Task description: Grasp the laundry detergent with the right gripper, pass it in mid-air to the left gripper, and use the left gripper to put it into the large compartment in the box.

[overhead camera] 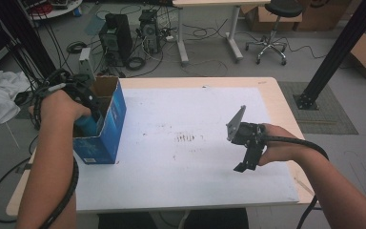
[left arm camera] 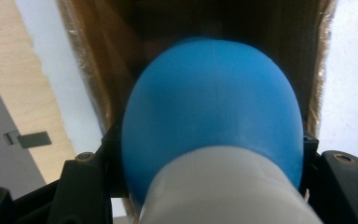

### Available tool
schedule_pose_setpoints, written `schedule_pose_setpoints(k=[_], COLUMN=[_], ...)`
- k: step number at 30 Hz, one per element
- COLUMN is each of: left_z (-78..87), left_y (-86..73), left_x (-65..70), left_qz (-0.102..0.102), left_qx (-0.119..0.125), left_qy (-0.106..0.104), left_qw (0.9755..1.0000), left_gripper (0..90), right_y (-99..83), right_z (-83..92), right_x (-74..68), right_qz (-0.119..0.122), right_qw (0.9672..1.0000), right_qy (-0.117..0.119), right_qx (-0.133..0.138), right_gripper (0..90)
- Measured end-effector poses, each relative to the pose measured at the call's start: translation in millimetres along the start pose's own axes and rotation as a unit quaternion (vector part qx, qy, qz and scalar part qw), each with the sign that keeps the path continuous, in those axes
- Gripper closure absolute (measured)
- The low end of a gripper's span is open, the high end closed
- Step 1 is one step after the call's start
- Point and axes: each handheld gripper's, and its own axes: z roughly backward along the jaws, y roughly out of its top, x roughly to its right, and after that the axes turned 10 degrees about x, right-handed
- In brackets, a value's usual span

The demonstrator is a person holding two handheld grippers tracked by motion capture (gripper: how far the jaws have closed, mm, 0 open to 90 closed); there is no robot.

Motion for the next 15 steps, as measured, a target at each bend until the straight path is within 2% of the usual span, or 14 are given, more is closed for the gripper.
schedule_pose_setpoints(k=[5,15], left_z=[-10.0,-25.5], left_y=[0.5,1.7], left_x=[0.5,0.1], left_qz=[-0.001,-0.003], left_qx=[-0.007,-0.011], left_qy=[-0.003,0.005], left_qw=[1.0,0.9999], left_gripper=[38.4,38.4], right_y=[-0.2,-3.2], right_z=[0.1,-1.1], right_x=[-0.5,-1.3], right_qz=[-0.002,-0.005], right_qw=[1.0,1.0], right_qy=[0.0,0.001], right_qx=[0.0,0.002], right_gripper=[3.6,3.8])
